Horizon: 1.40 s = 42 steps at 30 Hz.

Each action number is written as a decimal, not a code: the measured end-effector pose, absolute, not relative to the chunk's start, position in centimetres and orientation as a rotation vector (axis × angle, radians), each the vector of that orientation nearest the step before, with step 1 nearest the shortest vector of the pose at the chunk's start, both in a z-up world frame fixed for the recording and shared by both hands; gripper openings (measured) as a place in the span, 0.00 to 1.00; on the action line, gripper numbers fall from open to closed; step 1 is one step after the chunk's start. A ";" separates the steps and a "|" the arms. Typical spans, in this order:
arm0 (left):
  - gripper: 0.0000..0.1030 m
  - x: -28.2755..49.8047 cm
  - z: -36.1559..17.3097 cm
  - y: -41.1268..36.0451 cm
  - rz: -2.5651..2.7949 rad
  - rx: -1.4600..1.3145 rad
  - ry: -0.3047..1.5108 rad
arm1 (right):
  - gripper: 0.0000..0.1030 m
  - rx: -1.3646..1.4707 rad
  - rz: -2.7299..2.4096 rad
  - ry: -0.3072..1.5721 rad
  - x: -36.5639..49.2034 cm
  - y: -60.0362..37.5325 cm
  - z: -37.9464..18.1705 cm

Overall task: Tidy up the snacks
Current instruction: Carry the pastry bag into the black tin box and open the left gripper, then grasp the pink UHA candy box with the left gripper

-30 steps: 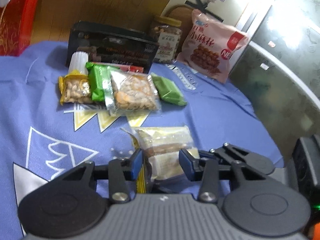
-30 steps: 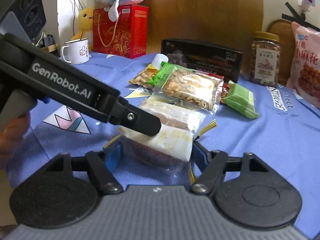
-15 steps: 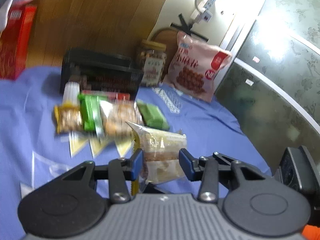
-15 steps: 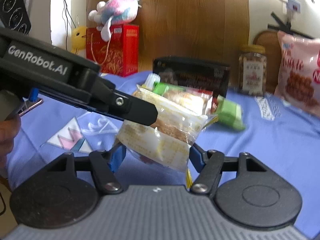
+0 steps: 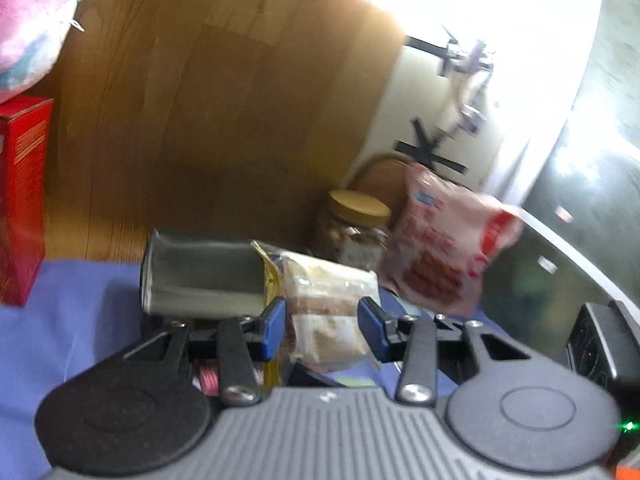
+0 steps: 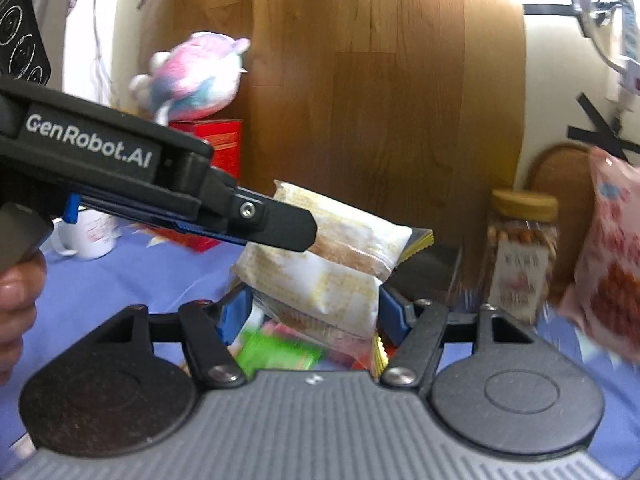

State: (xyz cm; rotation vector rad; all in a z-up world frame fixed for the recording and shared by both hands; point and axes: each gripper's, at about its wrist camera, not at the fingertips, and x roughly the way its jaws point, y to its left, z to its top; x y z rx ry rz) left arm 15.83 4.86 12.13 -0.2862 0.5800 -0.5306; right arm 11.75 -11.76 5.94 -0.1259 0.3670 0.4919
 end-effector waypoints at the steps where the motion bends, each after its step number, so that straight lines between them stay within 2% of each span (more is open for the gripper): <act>1: 0.38 17.1 12.1 4.8 -0.523 -0.291 0.582 | 0.68 -0.131 0.484 0.370 13.1 -11.5 6.1; 4: 0.43 20.7 11.6 4.5 -0.481 -0.266 0.582 | 0.68 -0.134 0.466 0.382 17.3 -10.9 6.4; 8: 0.42 22.9 10.2 5.4 -0.468 -0.291 0.672 | 0.71 -0.120 0.437 0.466 21.5 -10.8 5.8; 11: 0.44 20.5 10.3 8.1 -0.462 -0.283 0.611 | 0.70 -0.098 0.454 0.430 19.7 -13.0 5.8; 15: 0.44 18.4 8.9 10.9 -0.460 -0.297 0.655 | 0.68 0.016 0.524 0.457 15.2 -18.2 4.3; 16: 0.44 18.0 8.2 11.1 -0.455 -0.291 0.678 | 0.59 0.030 0.521 0.483 14.7 -19.1 3.5; 17: 0.44 17.8 7.7 11.4 -0.449 -0.286 0.698 | 0.45 0.034 0.512 0.515 14.4 -19.8 2.8; 19: 0.44 17.8 6.6 11.3 -0.432 -0.272 0.739 | 0.34 0.048 0.485 0.574 13.9 -21.2 1.5; 22: 0.44 17.6 5.5 11.2 -0.435 -0.285 0.777 | 0.28 0.124 0.444 0.622 13.9 -22.9 0.7; 28: 0.44 18.9 5.5 7.9 -0.433 -0.221 0.789 | 0.27 0.210 0.444 0.667 16.6 -22.5 1.2; 30: 0.47 20.4 4.9 6.3 -0.452 -0.177 0.845 | 0.28 0.246 0.476 0.708 18.9 -21.9 0.7; 31: 0.54 20.9 4.5 5.8 -0.445 -0.159 0.865 | 0.30 0.250 0.472 0.726 19.7 -21.6 0.6; 35: 0.53 22.1 3.3 4.7 -0.466 -0.156 0.942 | 0.34 0.313 0.525 0.806 22.0 -20.7 -0.5; 42: 0.55 16.7 3.8 5.7 -0.521 -0.151 0.916 | 0.37 0.295 0.581 0.806 17.3 -20.9 -0.2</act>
